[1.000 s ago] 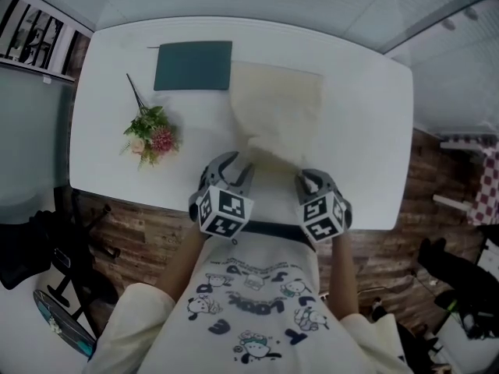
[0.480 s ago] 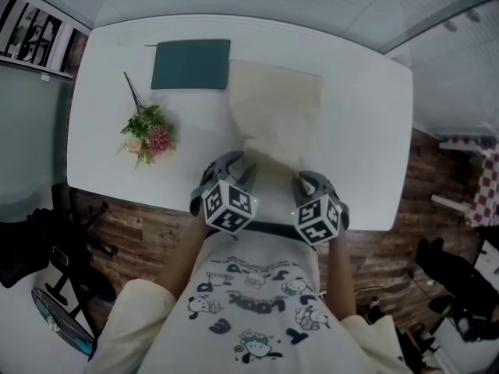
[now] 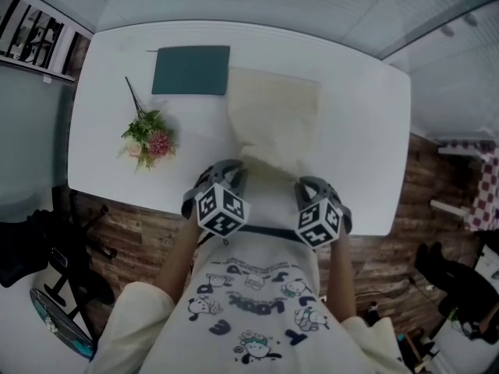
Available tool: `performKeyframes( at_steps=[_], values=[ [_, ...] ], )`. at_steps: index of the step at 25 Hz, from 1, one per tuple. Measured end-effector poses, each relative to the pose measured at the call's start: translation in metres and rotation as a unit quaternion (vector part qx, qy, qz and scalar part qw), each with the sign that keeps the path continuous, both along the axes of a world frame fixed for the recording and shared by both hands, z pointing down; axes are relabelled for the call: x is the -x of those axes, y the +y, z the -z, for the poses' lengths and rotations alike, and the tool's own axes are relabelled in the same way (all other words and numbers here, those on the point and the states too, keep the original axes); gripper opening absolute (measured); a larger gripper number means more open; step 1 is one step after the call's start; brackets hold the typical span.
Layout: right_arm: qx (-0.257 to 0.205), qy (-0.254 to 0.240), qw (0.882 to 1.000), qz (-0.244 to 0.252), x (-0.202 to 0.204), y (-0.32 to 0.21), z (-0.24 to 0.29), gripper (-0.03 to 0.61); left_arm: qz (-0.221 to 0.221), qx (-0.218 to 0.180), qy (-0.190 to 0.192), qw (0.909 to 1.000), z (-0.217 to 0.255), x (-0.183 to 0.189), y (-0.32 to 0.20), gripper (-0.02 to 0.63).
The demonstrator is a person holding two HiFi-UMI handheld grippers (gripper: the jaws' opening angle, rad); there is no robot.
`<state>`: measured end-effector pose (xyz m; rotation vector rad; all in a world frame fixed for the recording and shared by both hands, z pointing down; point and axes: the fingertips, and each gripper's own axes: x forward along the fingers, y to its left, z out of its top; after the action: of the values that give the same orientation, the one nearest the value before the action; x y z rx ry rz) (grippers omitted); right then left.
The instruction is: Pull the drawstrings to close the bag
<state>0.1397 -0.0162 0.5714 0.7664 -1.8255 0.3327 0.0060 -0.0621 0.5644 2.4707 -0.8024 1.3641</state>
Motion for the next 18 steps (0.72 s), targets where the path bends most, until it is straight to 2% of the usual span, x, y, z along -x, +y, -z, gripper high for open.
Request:
performKeyframes(
  at_steps=[5, 10, 18],
  values=[
    [0.004, -0.005, 1.000, -0.002, -0.002, -0.001, 0.001, 0.032, -0.021, 0.004, -0.012, 0.9997, 0.002, 0.002, 0.004, 0.077],
    [0.008, 0.004, 1.000, -0.008, -0.006, -0.001, 0.001, 0.026, -0.040, 0.016, -0.002, 0.9991, 0.008, 0.001, 0.010, 0.074],
    [0.005, 0.045, 0.999, -0.024, -0.022, -0.002, -0.004, 0.025, -0.052, 0.093, 0.044, 0.9934, 0.015, 0.005, 0.018, 0.072]
  ],
)
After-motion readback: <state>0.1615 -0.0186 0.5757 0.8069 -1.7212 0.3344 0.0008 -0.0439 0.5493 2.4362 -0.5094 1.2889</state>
